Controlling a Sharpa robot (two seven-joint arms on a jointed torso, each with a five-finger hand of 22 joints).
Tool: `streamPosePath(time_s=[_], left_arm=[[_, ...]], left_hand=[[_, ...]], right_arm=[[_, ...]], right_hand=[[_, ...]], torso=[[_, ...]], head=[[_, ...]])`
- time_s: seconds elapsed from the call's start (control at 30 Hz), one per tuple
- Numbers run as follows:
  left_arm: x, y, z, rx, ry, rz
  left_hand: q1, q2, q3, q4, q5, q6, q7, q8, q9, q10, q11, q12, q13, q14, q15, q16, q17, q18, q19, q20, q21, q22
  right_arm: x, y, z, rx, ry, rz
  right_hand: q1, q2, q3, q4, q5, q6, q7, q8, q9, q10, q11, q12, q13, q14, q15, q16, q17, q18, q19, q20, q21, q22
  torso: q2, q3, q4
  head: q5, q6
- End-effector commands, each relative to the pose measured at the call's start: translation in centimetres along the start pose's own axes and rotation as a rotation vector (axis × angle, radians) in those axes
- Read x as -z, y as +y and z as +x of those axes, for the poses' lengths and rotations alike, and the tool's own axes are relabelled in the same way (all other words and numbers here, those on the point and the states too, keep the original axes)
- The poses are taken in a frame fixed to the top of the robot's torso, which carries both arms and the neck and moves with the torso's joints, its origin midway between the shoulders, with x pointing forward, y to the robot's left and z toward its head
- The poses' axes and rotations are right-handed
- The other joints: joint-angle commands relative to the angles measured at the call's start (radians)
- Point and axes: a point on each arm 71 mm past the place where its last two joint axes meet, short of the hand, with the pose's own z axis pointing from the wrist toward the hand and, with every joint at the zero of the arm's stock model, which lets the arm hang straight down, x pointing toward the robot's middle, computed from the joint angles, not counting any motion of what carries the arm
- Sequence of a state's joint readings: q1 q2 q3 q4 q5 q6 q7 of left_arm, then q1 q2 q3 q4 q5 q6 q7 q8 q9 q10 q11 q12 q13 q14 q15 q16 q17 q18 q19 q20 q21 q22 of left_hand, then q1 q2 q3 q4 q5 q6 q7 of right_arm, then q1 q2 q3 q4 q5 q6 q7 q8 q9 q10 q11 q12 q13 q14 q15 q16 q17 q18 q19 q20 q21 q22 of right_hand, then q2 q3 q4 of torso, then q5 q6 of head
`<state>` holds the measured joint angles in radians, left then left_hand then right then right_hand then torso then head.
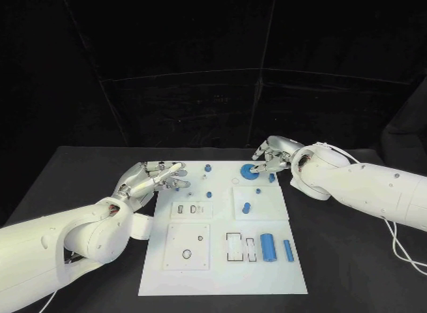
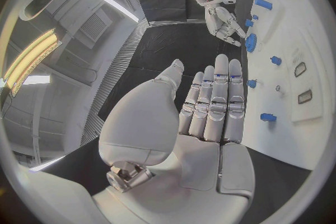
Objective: Assemble the parts on the task board
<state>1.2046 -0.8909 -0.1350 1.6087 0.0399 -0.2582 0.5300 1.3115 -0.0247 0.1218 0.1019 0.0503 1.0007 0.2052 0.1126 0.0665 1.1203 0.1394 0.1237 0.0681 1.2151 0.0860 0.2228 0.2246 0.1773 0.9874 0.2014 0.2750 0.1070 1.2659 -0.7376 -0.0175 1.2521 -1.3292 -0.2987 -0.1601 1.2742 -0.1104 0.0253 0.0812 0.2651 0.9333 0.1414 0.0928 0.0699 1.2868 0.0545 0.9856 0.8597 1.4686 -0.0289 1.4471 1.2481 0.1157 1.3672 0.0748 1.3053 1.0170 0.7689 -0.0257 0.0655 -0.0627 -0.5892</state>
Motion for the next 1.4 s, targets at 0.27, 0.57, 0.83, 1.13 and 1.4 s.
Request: streamPosePath(time_s=[0.27,0.57,0.83,1.13,1.4], left_arm=[[-0.2,-0.1,0.1,0.002,0.016,0.010],[-0.3,0.0,0.1,0.002,0.017,0.010],[-0.3,0.0,0.1,0.002,0.017,0.009],[-0.3,0.0,0.0,0.002,0.016,0.008],[-0.3,0.0,0.0,0.002,0.017,0.006]], left_hand=[[0.000,0.014,0.001,-0.008,-0.001,0.004,0.000,-0.004,0.000,0.005,0.003,-0.005,-0.001,-0.002,0.002,-0.006,0.002,0.006,0.005,0.002,-0.007,-0.002],[0.000,0.015,0.001,-0.008,-0.001,0.005,-0.001,-0.004,0.000,0.005,0.003,-0.005,-0.001,-0.001,0.002,-0.006,0.002,0.006,0.005,0.002,-0.007,-0.002],[0.000,0.015,0.001,-0.008,-0.001,0.005,-0.001,-0.004,0.000,0.005,0.003,-0.005,-0.001,-0.001,0.002,-0.006,0.002,0.006,0.005,0.002,-0.007,-0.002],[0.000,0.015,0.001,-0.008,-0.001,0.005,-0.001,-0.004,0.000,0.005,0.003,-0.005,-0.001,-0.001,0.002,-0.006,0.002,0.006,0.005,0.002,-0.007,-0.002],[0.001,0.016,0.002,-0.010,-0.001,0.005,-0.001,-0.005,0.000,0.006,0.003,-0.006,0.000,-0.001,0.002,-0.007,0.003,0.006,0.005,0.002,-0.008,-0.003]], right_arm=[[-0.7,1.0,1.1,0.075,0.098,0.022],[-1.2,1.2,1.3,0.103,0.097,0.028],[-1.2,1.1,1.2,0.109,0.094,0.032],[-1.1,1.2,1.1,0.090,0.078,0.012],[-1.0,1.1,0.9,0.082,0.066,0.009]], right_hand=[[0.054,-0.004,-0.055,0.063,-0.020,-0.024,0.015,0.016,-0.001,0.107,0.011,0.322,0.376,0.072,0.017,0.067,0.159,-0.027,0.020,0.014,0.050,0.081],[0.086,0.016,-0.053,0.062,-0.031,-0.017,0.015,0.032,0.000,0.147,0.014,0.407,0.478,0.074,0.019,0.074,0.176,-0.029,0.023,0.018,0.062,0.099],[0.100,0.033,-0.044,0.055,-0.019,-0.010,0.014,0.042,0.001,0.161,0.013,0.432,0.510,0.075,0.019,0.077,0.183,-0.031,0.025,0.019,0.068,0.109],[0.090,0.037,-0.047,0.058,-0.007,-0.004,0.013,0.048,0.001,0.172,0.012,0.450,0.533,0.076,0.019,0.079,0.189,-0.032,0.027,0.019,0.073,0.116],[0.089,0.041,-0.047,0.058,-0.003,-0.002,0.012,0.051,0.000,0.175,0.012,0.456,0.540,0.077,0.018,0.081,0.195,-0.034,0.030,0.019,0.078,0.126]], torso=[[0.001,-0.0031,0.0043],[0.001,-0.0035,0.0050],[0.001,-0.0033,0.0048],[0.001,-0.0032,0.0042],[0.002,-0.0034,0.0046]], head=[[-0.004,-0.005],[-0.006,-0.009],[-0.006,-0.011],[-0.008,-0.008],[-0.010,-0.008]])
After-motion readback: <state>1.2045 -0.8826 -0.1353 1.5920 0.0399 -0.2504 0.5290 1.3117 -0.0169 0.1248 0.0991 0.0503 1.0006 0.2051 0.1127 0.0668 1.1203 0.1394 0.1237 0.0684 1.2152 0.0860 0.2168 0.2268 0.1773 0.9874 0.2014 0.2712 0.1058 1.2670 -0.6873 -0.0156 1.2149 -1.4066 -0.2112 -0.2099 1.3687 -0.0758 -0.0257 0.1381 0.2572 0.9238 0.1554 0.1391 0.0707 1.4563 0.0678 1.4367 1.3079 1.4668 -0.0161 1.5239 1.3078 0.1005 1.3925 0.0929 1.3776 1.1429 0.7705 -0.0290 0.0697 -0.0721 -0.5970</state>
